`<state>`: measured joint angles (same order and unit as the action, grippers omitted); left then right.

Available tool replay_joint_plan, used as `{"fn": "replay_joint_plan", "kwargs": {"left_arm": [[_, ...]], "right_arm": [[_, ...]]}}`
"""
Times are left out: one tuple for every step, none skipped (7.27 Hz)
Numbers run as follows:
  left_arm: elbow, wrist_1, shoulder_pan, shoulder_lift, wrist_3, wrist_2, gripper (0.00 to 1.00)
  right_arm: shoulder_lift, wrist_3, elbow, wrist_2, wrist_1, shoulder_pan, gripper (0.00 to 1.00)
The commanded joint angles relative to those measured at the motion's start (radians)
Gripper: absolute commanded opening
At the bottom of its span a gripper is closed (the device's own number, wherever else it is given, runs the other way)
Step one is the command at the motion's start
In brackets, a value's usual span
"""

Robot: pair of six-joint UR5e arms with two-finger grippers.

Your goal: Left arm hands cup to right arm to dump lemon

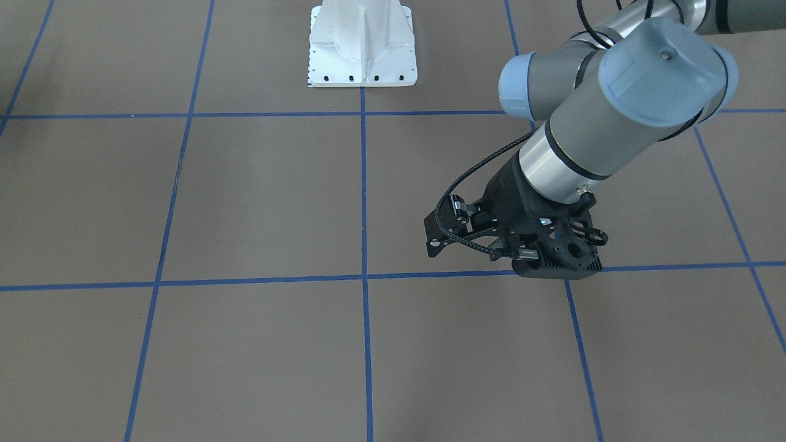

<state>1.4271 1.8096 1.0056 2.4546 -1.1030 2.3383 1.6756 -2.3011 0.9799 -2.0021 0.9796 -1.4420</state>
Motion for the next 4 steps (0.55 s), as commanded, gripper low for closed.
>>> {"fn": "replay_joint_plan", "kwargs": {"left_arm": [[0.001,0.001,-0.005,-0.002,0.0,-0.001,1.0],[0.001,0.001,-0.007,-0.003,0.0,-0.001,1.0],[0.0,0.002,-0.007,-0.009,0.0,-0.001,1.0],[0.003,0.007,-0.007,-0.011,0.0,-0.001,1.0]], "right_arm": [[0.007,0.353,0.005,-0.066,-0.012,0.0,0.09],[0.006,0.465,0.009,-0.073,-0.021,0.0,0.08],[0.013,0.617,0.09,-0.108,-0.135,0.0,0.08],[0.033,0.735,0.232,-0.11,-0.314,-0.001,0.08]]}}
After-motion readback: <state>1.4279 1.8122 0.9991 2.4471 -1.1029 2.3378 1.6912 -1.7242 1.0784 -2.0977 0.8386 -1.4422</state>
